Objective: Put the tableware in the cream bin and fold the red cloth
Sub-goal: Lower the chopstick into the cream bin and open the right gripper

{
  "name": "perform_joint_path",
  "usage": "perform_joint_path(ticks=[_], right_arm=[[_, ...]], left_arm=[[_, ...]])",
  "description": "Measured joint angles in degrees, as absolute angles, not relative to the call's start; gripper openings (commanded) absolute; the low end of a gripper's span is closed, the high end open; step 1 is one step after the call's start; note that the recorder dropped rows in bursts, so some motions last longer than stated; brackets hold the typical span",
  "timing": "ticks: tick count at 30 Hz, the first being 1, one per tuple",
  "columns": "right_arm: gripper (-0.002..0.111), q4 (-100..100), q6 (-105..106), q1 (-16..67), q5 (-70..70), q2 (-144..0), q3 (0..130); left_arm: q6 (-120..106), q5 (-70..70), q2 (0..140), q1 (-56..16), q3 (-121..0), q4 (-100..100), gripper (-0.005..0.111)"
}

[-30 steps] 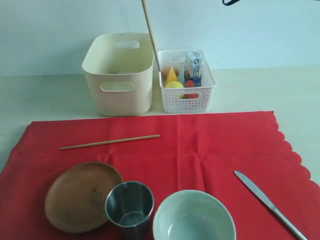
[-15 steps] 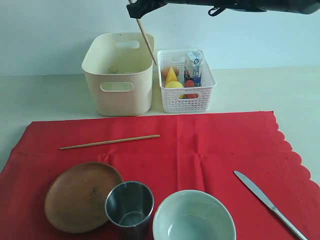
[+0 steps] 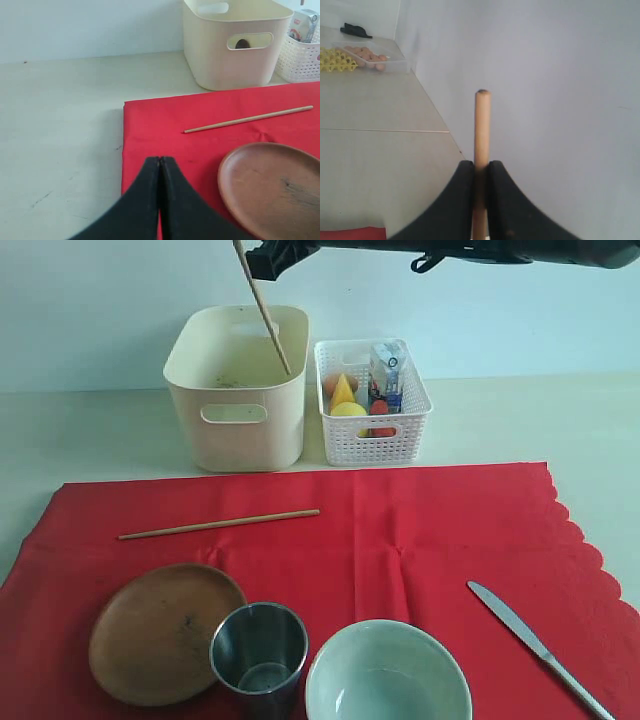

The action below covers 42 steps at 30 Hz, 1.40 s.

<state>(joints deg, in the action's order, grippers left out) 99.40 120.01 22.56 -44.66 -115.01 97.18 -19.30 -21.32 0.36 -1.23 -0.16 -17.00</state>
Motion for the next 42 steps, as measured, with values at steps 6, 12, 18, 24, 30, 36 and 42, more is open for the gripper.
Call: perform_joint_path(ticks=[6, 12, 18, 24, 30, 36, 42], right_arm=[[0.000, 99.40, 120.01, 22.56, -44.79, -115.01, 97.18], [0.000, 95.28, 120.01, 22.05, -42.69, -114.51, 97.18], [0.000, 97.85, 120.01, 17.08, -43.61, -113.88, 97.18], [0.000, 99.37, 120.01, 13.67, -49.60, -117.24, 100.27], [0.000, 99.37, 119.90, 13.78, -56.22, -121.46, 105.98], [0.000, 99.37, 119.81, 13.86, -61.82, -124.87, 109.96], [0.000, 99.37, 119.81, 13.86, -65.41, -127.99, 112.30]], left_arm=[[-19.30, -21.32, 0.36, -1.23, -0.16, -17.00, 0.000], [-19.30, -21.32, 0.36, -1.23, -0.16, -17.00, 0.000], [-19.30, -21.32, 0.36, -1.23, -0.16, -17.00, 0.000], [-19.30, -21.32, 0.36, -1.23, -0.16, -17.00, 0.000], [-19.30, -21.32, 0.36, -1.23, -0.16, -17.00, 0.000], [-19.30, -21.32, 0.36, -1.23, -0.16, -17.00, 0.000], [-19.30, -21.32, 0.36, -1.23, -0.16, -17.00, 0.000]])
